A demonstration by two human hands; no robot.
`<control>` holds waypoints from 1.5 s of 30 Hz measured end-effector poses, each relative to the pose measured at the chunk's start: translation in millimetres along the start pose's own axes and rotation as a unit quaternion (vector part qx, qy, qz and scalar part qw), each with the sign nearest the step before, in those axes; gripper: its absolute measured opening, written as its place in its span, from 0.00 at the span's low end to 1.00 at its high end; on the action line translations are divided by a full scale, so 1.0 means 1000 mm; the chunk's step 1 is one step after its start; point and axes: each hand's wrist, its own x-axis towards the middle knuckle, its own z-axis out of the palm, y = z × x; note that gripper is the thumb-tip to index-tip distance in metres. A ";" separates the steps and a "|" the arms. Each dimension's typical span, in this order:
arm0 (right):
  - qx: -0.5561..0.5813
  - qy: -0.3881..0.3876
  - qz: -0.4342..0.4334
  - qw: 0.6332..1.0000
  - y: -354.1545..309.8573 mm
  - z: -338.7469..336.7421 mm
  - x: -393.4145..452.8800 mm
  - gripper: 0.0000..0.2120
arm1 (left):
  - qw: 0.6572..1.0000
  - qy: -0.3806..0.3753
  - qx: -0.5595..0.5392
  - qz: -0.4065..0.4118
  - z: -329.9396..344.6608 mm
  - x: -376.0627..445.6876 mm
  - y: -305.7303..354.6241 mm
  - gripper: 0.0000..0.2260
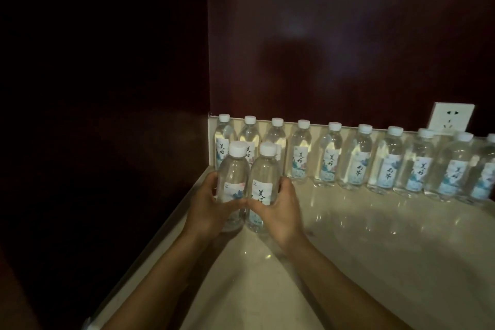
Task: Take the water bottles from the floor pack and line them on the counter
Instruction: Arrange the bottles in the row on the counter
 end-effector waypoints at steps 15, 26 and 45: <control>-0.156 -0.031 -0.029 0.987 0.022 0.020 0.042 0.38 | 0.981 -0.042 0.185 0.035 -0.007 0.069 -0.039 0.33; -0.207 -0.024 -0.019 0.978 0.031 0.022 0.050 0.28 | 0.983 0.002 0.185 0.005 0.005 0.099 -0.074 0.41; -0.271 0.011 -0.048 0.961 0.042 0.048 0.102 0.13 | 0.970 0.073 0.232 -0.025 0.034 0.128 -0.079 0.27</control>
